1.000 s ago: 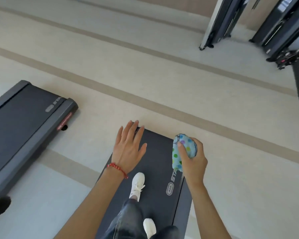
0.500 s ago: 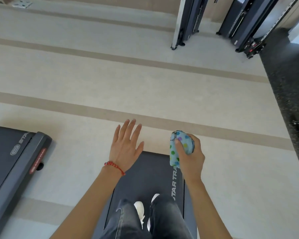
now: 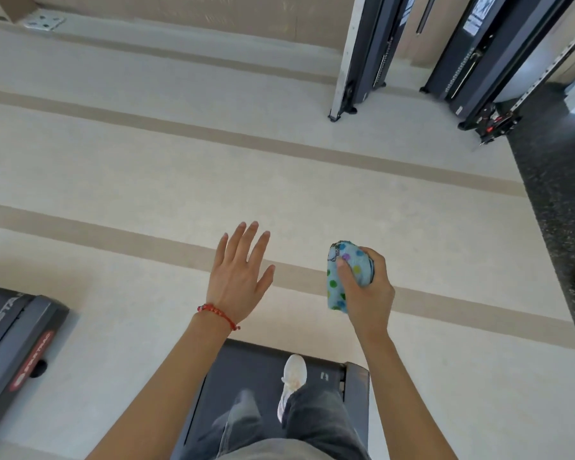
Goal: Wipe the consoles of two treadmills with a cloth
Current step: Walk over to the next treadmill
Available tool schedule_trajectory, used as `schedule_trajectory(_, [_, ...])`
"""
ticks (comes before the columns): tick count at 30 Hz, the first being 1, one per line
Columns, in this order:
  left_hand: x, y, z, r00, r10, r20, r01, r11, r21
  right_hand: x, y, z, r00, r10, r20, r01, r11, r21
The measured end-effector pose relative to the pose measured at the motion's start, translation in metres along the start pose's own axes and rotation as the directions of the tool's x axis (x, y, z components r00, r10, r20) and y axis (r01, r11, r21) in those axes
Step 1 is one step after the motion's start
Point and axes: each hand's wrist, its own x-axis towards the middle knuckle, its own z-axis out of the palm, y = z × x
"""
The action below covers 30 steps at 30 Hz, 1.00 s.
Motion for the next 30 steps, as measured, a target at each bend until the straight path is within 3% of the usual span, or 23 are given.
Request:
schedule_trajectory(8, [0.091, -0.013, 0.025, 0.999, -0.05, -0.008, 0.051, 0.998, 0.023, 0.102, -0.008, 0.024, 0.999, -0.02, 0.045, 0.02, 1.0, -0.003])
schedule_trajectory(15, [0.163, -0.042, 0.085, 0.999, -0.035, -0.017, 0.035, 0.999, 0.008, 0.176, 0.018, 0.064, 0.998, -0.026, 0.049, 0.025, 0.999, 0.027])
schedule_trajectory(25, [0.268, -0.147, 0.21, 0.999, -0.048, 0.004, 0.048, 0.999, 0.024, 0.316, 0.078, 0.201, 0.996, -0.066, 0.064, 0.063, 0.997, 0.043])
schedule_trajectory(30, [0.317, -0.205, 0.234, 0.996, -0.085, 0.006, 0.084, 0.995, 0.05, 0.375, 0.075, 0.273, 0.992, -0.081, 0.1, 0.076, 0.996, 0.056])
